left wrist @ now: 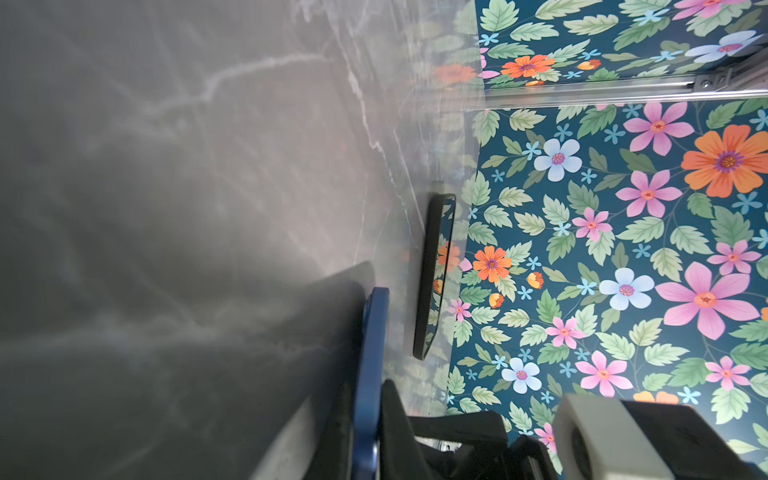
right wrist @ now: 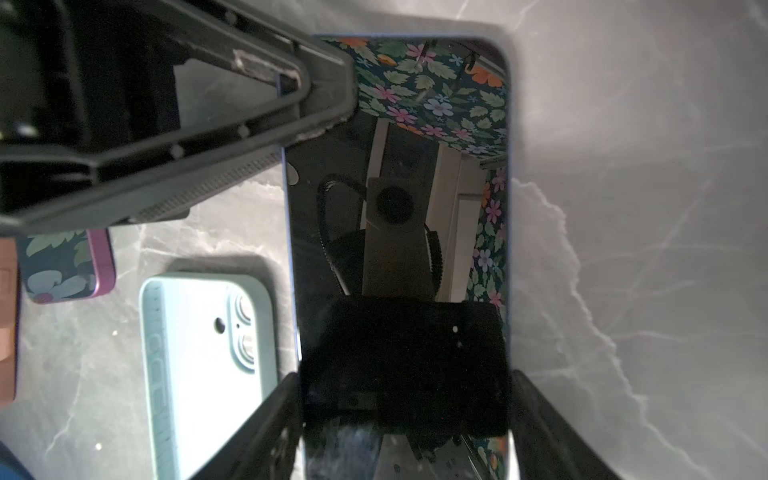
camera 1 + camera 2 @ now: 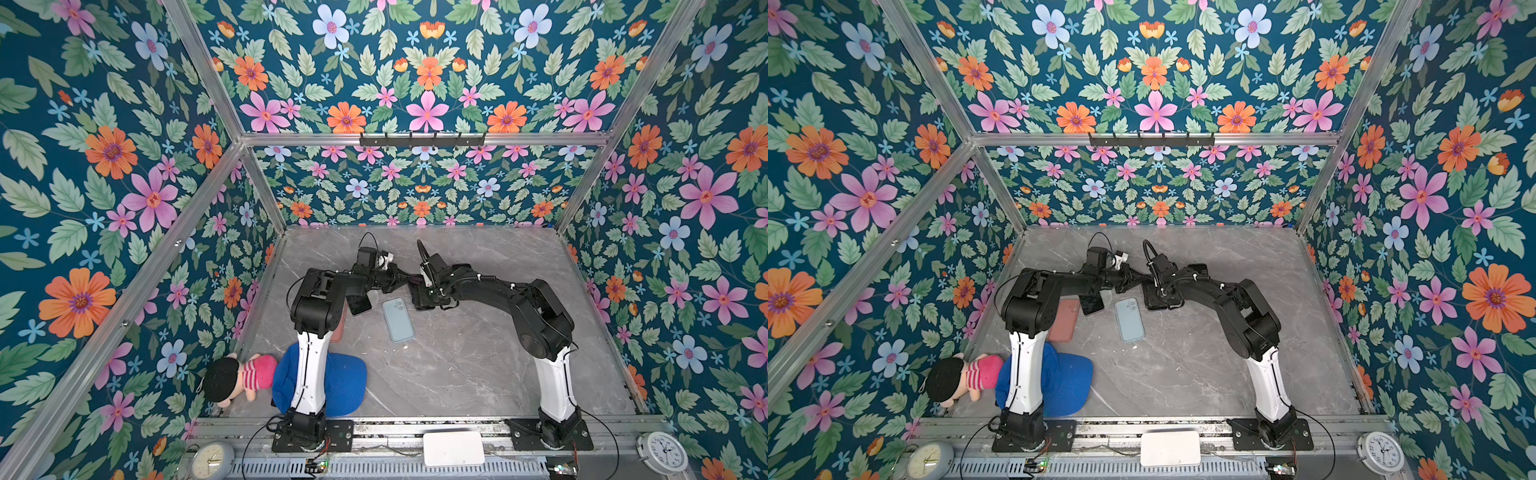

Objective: Put the phone into the phone case

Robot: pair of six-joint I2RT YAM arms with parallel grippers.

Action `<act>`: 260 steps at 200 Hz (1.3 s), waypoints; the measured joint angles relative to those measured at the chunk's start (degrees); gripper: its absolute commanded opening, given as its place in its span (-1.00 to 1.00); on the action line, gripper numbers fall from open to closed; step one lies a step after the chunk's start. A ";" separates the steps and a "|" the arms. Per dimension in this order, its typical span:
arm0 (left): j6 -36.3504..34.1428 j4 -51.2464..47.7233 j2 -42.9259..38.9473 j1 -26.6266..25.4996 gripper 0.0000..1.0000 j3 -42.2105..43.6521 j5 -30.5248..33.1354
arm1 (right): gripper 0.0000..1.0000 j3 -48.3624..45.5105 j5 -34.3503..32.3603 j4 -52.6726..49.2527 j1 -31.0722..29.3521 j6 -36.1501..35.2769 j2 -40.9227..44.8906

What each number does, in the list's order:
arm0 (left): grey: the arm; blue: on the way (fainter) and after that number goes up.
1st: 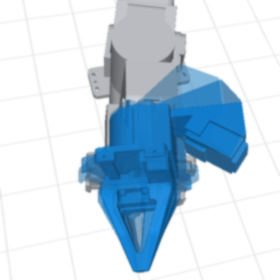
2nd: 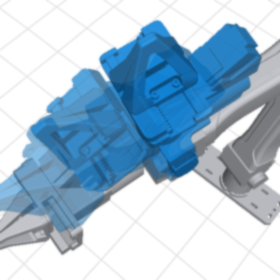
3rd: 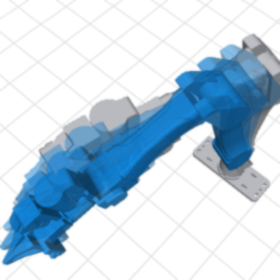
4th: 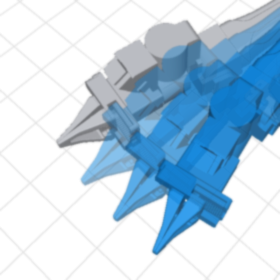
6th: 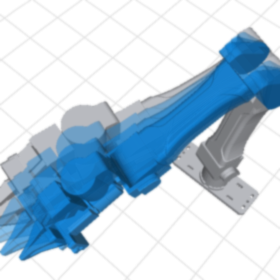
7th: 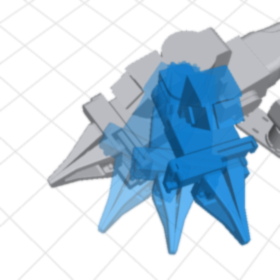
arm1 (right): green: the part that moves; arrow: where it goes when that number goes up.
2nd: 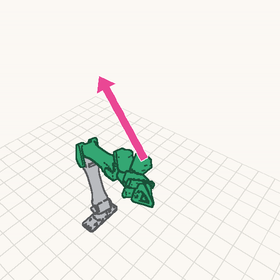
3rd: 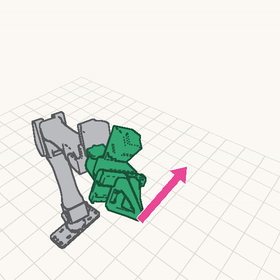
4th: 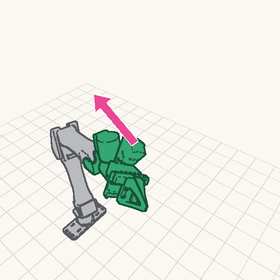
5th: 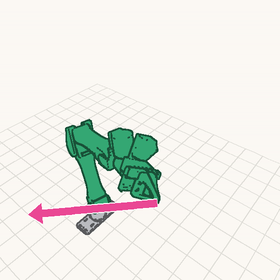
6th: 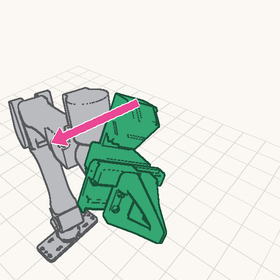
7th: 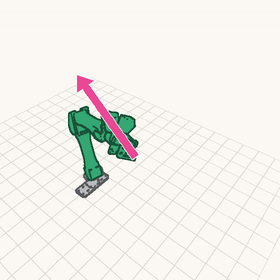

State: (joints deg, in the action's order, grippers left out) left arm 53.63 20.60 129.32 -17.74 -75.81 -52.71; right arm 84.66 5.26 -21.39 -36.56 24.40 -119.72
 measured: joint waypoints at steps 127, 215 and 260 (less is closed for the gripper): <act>14.29 14.60 -3.26 -0.24 -1.00 7.63 1.62 | 0.82 -10.67 9.51 -0.68 1.68 7.23 16.17; 32.00 35.91 -6.43 -0.48 -1.00 16.50 6.99 | 0.36 -39.71 20.13 39.89 6.99 49.29 30.95; 39.06 46.31 -6.34 -1.11 -1.00 19.74 9.44 | 0.10 -47.52 14.75 56.35 7.26 59.89 30.91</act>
State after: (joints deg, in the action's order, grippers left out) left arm 92.68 66.92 122.98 -18.85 -56.07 -43.27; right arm 37.15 20.01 34.96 -29.30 84.29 -88.82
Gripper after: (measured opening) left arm 0.117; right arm 0.586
